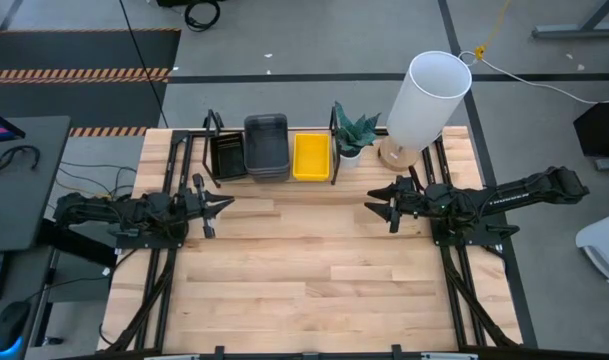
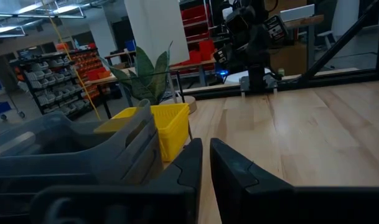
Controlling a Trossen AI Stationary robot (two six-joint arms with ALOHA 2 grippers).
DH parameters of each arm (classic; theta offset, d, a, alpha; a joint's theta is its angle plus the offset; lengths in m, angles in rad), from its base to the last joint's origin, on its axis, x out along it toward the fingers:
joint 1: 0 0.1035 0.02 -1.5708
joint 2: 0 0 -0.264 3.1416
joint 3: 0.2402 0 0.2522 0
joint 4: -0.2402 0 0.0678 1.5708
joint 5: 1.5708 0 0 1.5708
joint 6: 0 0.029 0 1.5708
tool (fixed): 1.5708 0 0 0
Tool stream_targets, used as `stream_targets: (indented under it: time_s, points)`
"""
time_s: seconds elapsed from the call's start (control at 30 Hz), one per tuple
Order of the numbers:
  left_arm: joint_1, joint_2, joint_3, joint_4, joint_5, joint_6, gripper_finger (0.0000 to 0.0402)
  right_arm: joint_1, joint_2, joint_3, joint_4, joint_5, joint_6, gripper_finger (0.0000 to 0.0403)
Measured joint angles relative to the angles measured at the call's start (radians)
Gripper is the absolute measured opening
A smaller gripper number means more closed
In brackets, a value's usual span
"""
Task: Stack baskets on shelf by color
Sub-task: Return to Home Position
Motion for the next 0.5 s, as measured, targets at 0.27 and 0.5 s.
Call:
stream_targets:
  time_s: [0.27, 0.5]
  points:
    - [0.0, 0.0, 0.0, 0.002, 0.0, 0.0, 0.003, 0.0, 0.0, 0.0, 0.0, 0.0, 0.0, 0.0221]
    - [0.0, 0.0, 0.0, 0.003, 0.0, 0.0, 0.0037, 0.0, 0.0, 0.0, 0.0, 0.0, 0.0, 0.0221]
